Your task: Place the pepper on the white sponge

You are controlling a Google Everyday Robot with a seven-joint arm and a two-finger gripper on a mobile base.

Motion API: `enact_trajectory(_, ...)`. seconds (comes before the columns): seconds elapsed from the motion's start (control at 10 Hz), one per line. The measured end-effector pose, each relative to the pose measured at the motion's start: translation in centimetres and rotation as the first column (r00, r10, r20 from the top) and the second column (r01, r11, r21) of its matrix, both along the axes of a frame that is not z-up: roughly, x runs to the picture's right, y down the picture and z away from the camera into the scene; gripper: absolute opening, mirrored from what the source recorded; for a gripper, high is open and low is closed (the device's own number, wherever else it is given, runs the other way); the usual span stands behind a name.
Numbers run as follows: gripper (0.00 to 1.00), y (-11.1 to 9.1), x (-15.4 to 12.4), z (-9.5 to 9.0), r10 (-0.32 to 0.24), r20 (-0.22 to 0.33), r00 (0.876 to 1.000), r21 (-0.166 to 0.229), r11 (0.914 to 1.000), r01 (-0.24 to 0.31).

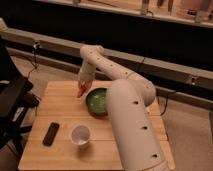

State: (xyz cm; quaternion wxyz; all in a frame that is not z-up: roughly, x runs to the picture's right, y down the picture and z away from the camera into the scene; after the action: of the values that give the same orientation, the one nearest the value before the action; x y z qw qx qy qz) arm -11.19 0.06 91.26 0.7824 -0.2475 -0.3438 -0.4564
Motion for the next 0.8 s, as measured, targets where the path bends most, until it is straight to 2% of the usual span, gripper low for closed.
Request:
enact_trajectory(0.3, 0.0, -0.4, 0.2, -1.2, 0.015, -0.008, 1.0, 0.008, 0.9999, -0.014)
enact_trajectory(0.5, 0.0, -1.2, 2.4, -2.6, 0.048, -0.032, 0.998, 0.023, 0.9986, -0.048)
enact_trajectory(0.8, 0.0, -1.5, 4.4, -3.8, 0.09, -0.053, 0.995, 0.033, 0.9955, -0.089)
